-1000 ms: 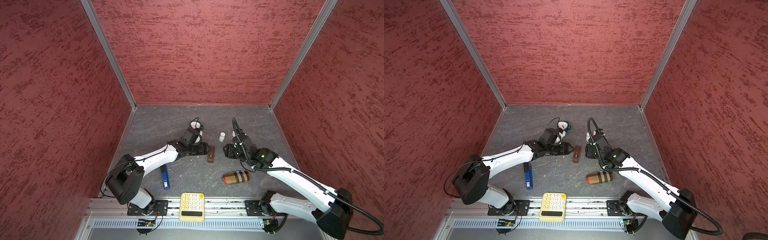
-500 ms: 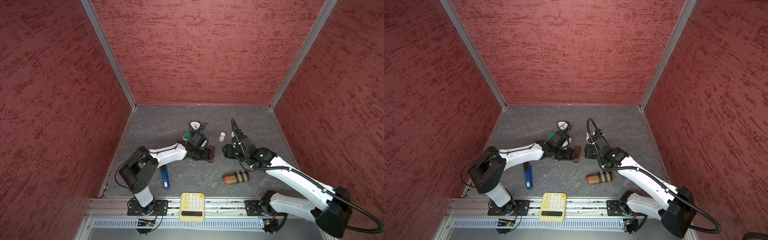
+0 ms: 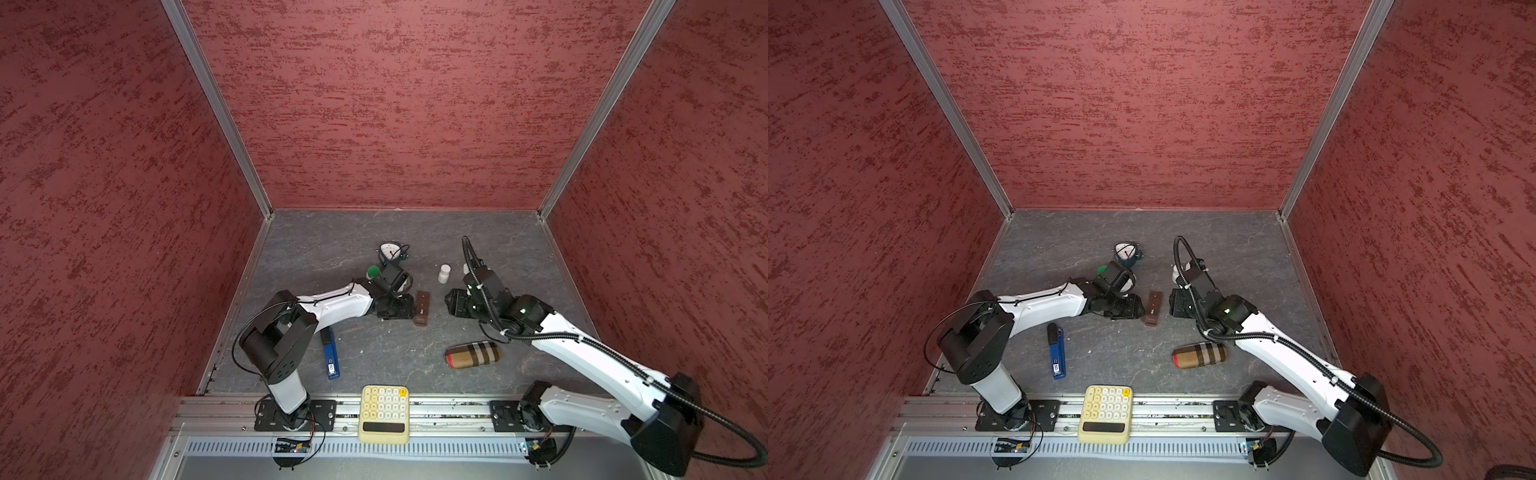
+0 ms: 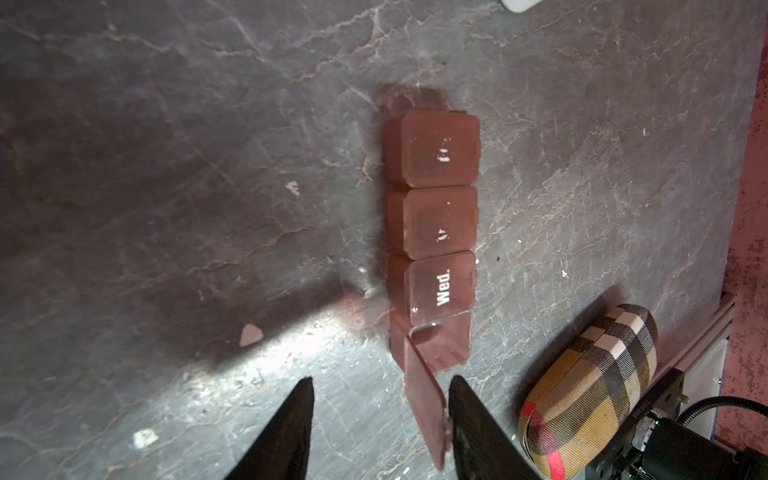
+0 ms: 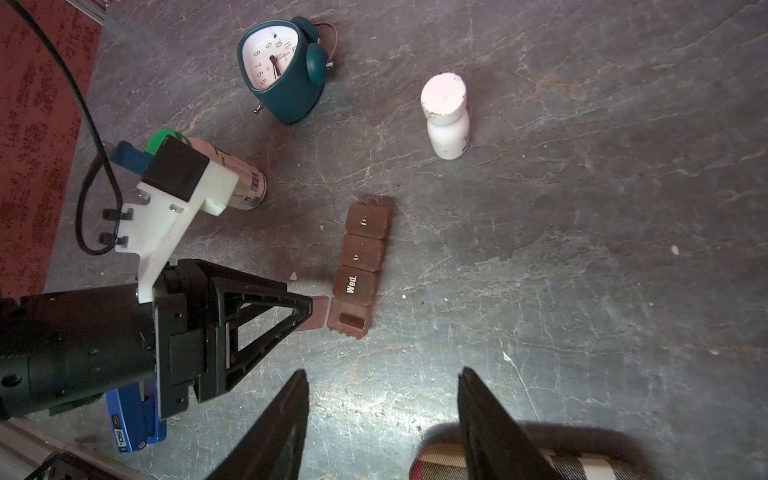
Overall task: Sort the pills into containers
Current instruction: 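Set the red pill organizer flat on the table and open the left gripper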
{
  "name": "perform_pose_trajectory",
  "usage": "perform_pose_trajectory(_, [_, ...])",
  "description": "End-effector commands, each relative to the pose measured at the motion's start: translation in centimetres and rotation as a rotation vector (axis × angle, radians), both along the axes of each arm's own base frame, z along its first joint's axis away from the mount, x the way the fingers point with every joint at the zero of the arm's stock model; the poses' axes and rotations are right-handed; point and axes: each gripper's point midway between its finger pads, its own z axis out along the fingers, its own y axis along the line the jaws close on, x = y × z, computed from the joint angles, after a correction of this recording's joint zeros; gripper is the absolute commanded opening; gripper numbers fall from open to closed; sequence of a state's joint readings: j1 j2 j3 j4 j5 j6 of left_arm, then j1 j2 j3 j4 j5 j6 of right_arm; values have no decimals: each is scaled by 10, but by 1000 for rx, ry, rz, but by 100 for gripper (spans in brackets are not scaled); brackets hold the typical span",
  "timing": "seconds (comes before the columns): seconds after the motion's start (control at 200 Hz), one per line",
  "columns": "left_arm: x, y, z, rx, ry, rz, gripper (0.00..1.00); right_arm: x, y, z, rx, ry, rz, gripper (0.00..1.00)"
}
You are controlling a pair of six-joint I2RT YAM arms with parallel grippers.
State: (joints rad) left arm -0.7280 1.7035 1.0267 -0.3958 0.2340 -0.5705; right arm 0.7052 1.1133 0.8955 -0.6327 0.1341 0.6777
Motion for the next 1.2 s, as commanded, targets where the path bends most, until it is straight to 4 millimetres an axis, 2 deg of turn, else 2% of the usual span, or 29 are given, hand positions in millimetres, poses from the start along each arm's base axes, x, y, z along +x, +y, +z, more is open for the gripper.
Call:
perform_pose_trajectory(0.0, [1, 6, 2, 11, -12, 9, 50, 1, 1, 3, 24, 0, -8, 58])
perform_pose_trajectory(0.341, [0, 10, -25, 60, 26, 21, 31, 0, -1, -4, 17, 9, -10, 58])
perform_pose_trajectory(0.416, [0, 11, -31, 75, 37, 23, 32, -1, 0, -5, 18, 13, -7, 58])
perform_pose_trajectory(0.556, [-2, 18, -40, 109, 42, 30, 40, 0, 0, -6, 18, 14, -7, 58])
perform_pose_trajectory(0.666, [-3, 22, -43, 123, 42, 33, 42, 0, 0, -7, 17, 14, -7, 58])
perform_pose_trajectory(0.847, [-6, 14, -45, 113, 48, 17, 42, 0, 1, -10, 17, 20, -6, 58])
perform_pose_trajectory(0.937, [-7, 11, -42, 104, 45, 9, 44, 0, 0, -9, 16, 18, -7, 58])
perform_pose_trajectory(1.007, [-6, 10, -31, 90, 23, 11, 46, 1, 1, -6, 18, 12, -7, 58])
perform_pose_trajectory(1.192, [0, 6, 19, 13, -82, 4, 52, 4, 2, 4, 20, 0, -9, 58])
